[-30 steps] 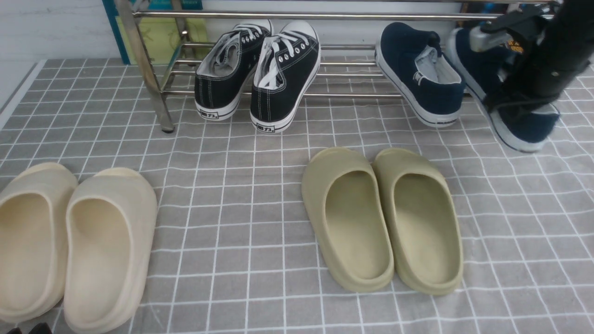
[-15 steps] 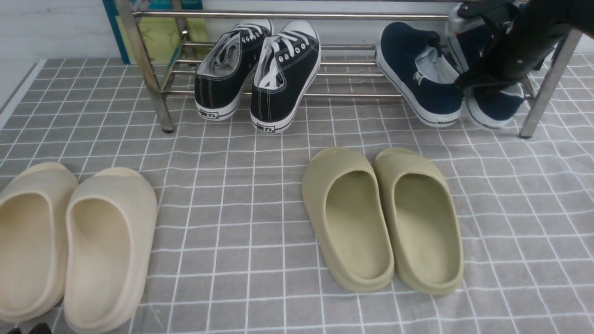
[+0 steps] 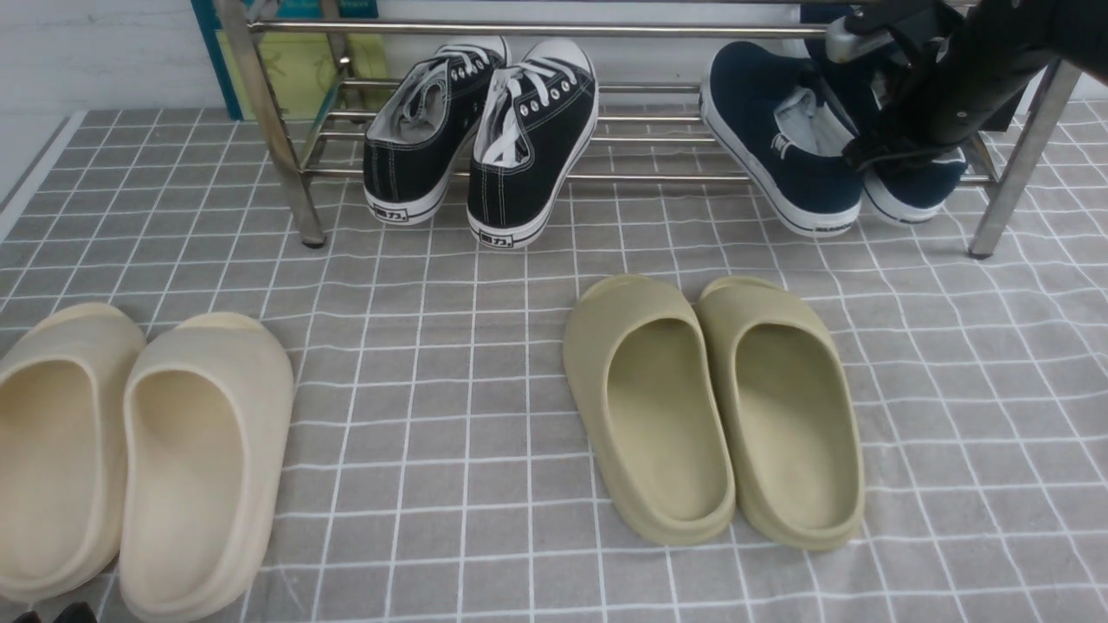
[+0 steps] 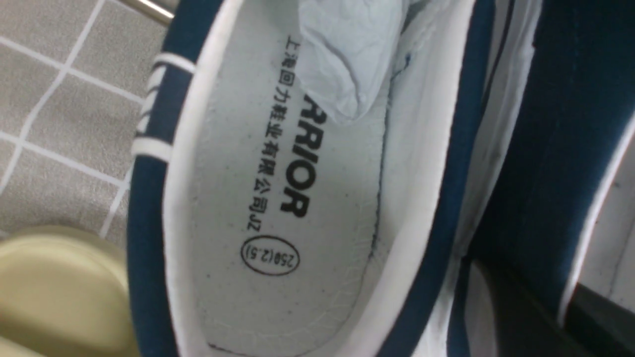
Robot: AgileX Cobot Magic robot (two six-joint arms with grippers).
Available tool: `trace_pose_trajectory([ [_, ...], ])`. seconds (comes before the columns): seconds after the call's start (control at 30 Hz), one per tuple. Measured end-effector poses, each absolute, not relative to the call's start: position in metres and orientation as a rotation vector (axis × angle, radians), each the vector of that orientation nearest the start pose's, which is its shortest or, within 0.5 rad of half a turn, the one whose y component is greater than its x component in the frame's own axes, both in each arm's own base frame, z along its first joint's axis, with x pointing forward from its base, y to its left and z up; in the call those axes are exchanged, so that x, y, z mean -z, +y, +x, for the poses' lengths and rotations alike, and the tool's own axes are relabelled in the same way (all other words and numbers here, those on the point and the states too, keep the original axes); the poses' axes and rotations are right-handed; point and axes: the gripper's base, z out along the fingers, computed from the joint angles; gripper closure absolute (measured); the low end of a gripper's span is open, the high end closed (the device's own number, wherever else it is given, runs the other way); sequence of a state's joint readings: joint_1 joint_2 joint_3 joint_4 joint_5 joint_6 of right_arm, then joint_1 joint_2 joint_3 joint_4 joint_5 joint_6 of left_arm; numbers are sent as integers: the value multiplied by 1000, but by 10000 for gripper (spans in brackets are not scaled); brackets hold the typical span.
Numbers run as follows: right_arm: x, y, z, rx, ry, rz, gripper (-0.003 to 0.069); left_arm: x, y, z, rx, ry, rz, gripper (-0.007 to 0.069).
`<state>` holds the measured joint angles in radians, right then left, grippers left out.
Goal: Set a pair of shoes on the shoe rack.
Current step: Use the right arm to put a shoe into the shoe rack
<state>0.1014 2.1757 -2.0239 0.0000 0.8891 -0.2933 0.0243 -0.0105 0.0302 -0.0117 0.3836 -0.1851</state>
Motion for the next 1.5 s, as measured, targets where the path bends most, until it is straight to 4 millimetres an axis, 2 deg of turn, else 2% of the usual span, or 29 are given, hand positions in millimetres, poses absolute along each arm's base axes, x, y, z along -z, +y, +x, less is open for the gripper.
trace_pose_trajectory([
  [0.03,-265,50,494,76,2478,-493,595,-169,1,52,121,1878,-205,386],
  [0.1,-265,50,494,66,2482,-459,536,-169,1,52,121,1878,-205,386],
  [0.17,-267,50,493,53,2492,-421,443,-169,1,52,121,1878,-205,386],
  [0.23,-269,50,492,45,2501,-400,391,-169,1,52,121,1878,-205,386],
  [0.27,-272,50,490,38,2514,-378,333,-169,1,52,121,1878,-205,386],
  [0.33,-281,49,485,32,2529,-364,265,-169,1,52,121,1878,-205,386],
  [0.47,-305,48,469,27,2553,-354,202,-169,1,52,121,1878,-205,386],
  [0.63,-327,46,452,24,2586,-349,218,-169,1,52,121,1878,-205,386],
  [0.8,-327,41,444,69,2667,-348,287,-169,1,52,121,1878,-205,386],
  [0.87,-326,35,443,99,2688,-288,335,-169,1,52,121,1878,-205,386],
  [1.0,-327,22,445,96,2685,-210,372,-169,1,52,121,1878,-205,386],
  [1.2,-326,10,457,36,2588,-152,351,-169,1,52,121,1878,-205,386],
  [1.33,-313,13,466,-11,2578,-196,304,-169,1,52,121,1878,-205,386],
  [1.37,-302,15,472,-35,2583,-235,286,-169,1,52,121,1878,-205,386],
  [1.5,-289,21,478,-104,2577,-327,279,-169,1,52,121,1878,-205,386],
])
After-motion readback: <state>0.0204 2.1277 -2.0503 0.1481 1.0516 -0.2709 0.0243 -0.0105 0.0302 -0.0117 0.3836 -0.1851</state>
